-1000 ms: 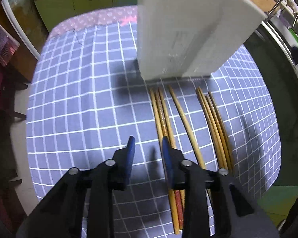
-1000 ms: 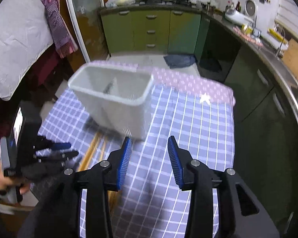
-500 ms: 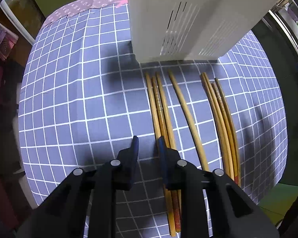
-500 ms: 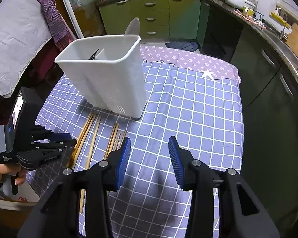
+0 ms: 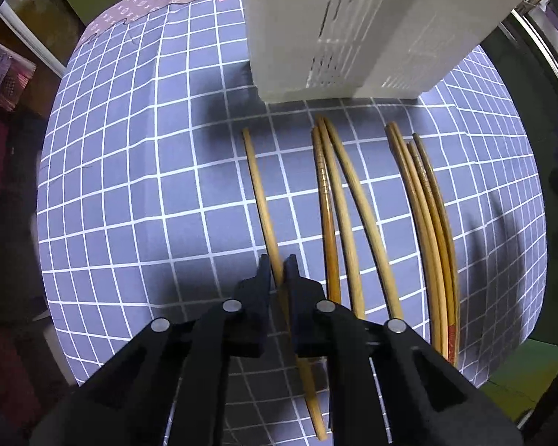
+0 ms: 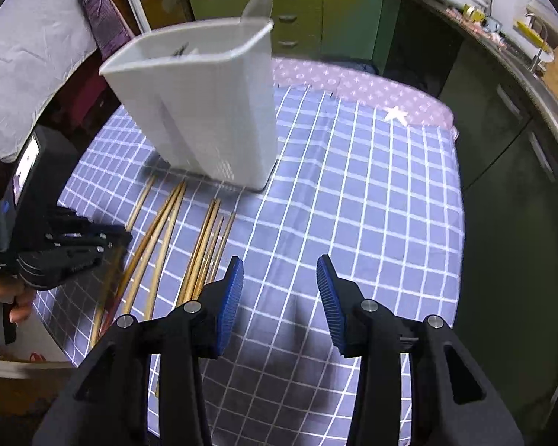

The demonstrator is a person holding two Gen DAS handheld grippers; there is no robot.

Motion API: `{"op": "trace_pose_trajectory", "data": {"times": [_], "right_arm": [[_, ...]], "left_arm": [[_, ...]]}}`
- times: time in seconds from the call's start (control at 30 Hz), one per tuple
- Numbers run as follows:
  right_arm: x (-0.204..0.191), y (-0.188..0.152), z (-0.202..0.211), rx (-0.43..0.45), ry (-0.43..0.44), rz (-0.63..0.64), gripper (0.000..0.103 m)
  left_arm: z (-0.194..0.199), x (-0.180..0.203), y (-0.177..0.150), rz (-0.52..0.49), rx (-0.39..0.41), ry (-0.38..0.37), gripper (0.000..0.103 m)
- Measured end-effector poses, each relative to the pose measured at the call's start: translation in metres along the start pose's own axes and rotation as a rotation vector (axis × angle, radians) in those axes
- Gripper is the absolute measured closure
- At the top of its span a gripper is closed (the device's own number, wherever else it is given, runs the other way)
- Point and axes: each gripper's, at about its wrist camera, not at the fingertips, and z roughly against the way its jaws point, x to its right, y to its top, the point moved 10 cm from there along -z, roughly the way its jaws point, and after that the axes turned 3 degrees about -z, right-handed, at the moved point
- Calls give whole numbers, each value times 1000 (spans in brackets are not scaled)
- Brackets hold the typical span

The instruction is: Organize utensils

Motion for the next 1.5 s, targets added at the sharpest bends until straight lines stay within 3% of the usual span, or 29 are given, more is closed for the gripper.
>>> {"op": "trace_pose_trajectory", "data": {"times": [0.27,0.33,0.47,0.6,1.07,1.5], "right_arm": [[-22,-26,-38,-138,52,14,63],[-28,-32,-50,-179,64,14,73],[-38,-36,-70,-239,81,5,84],[-44,-33,-79,-261,95,-8,89],[-65,-20,-81,-277,72,-12,89],[-72,-24,-90,-302,21,-9,92]], "left_arm": [[6,4,3,-15,42,-13,97],[13,-1,-1,-16,67,-17,97],[40,-7,1,-26,158,-28,97],[71,-11,-1,-47,252,-34,97],[143,-11,-29,-65,495,-80,97],[169,-19,-38,-74,604,-57,97]]}}
